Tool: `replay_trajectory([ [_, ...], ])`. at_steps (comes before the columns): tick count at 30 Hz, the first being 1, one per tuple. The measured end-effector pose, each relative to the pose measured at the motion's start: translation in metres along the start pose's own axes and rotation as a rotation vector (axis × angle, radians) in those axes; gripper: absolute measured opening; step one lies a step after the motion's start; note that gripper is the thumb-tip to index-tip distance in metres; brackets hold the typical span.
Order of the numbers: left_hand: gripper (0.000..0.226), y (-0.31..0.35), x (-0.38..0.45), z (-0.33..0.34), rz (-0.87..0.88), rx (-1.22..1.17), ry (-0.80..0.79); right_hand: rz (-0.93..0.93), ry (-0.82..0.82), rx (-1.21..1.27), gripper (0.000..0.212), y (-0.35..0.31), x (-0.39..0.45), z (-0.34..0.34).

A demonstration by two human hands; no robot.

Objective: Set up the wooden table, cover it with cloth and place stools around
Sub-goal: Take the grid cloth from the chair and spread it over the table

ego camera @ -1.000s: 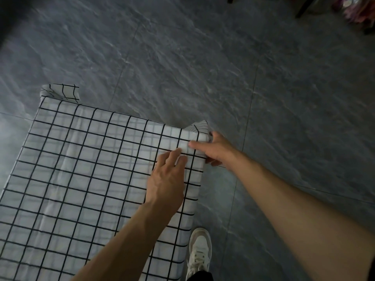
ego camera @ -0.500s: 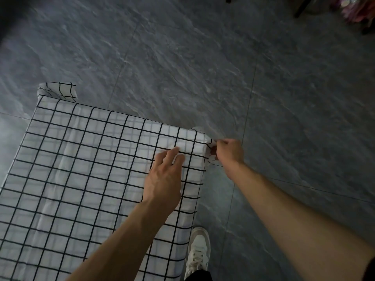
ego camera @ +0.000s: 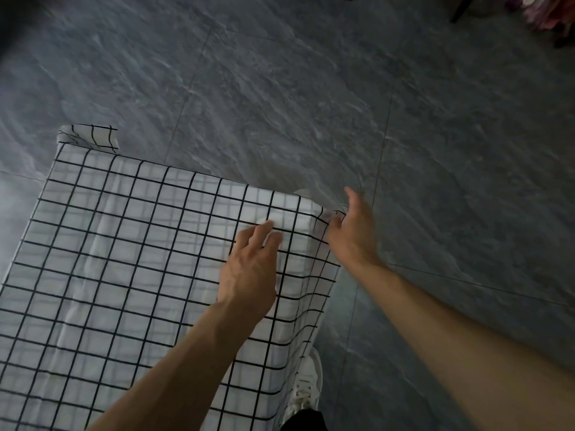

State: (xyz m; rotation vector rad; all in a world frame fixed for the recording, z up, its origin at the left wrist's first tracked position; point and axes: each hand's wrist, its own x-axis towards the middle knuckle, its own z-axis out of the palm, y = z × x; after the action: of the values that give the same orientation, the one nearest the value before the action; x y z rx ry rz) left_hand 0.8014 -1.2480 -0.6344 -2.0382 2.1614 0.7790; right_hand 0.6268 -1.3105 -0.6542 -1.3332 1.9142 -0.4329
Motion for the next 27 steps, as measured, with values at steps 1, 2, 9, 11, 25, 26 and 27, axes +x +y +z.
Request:
replay_trajectory([
  [1,0.076,0.0,0.0,0.0,0.002,-0.001,0.007,-0.158,0.022,-0.053,0.055,-0.005,-0.009,0.001],
  [2,0.076,0.0,0.0,0.0,0.008,-0.003,0.014,-0.321,0.03,-0.11,0.052,-0.009,-0.018,0.004],
  [9,0.083,-0.003,-0.006,-0.001,0.079,-0.049,0.055,-0.741,-0.35,-0.484,0.072,0.006,-0.04,0.041],
  [11,0.081,-0.006,-0.005,-0.001,0.086,-0.054,0.072,-0.741,-0.325,-0.625,0.077,0.017,-0.031,0.037],
  [25,0.074,-0.012,-0.007,-0.003,0.087,-0.035,0.032,-0.531,-0.186,-0.523,0.072,0.011,-0.107,0.058],
  [26,0.073,-0.012,-0.008,-0.003,0.086,-0.033,0.024,-0.545,-0.208,-0.508,0.07,0.012,-0.115,0.055],
  [27,0.073,-0.011,-0.01,-0.004,0.089,-0.032,0.018,-0.551,-0.228,-0.475,0.065,0.013,-0.121,0.052],
])
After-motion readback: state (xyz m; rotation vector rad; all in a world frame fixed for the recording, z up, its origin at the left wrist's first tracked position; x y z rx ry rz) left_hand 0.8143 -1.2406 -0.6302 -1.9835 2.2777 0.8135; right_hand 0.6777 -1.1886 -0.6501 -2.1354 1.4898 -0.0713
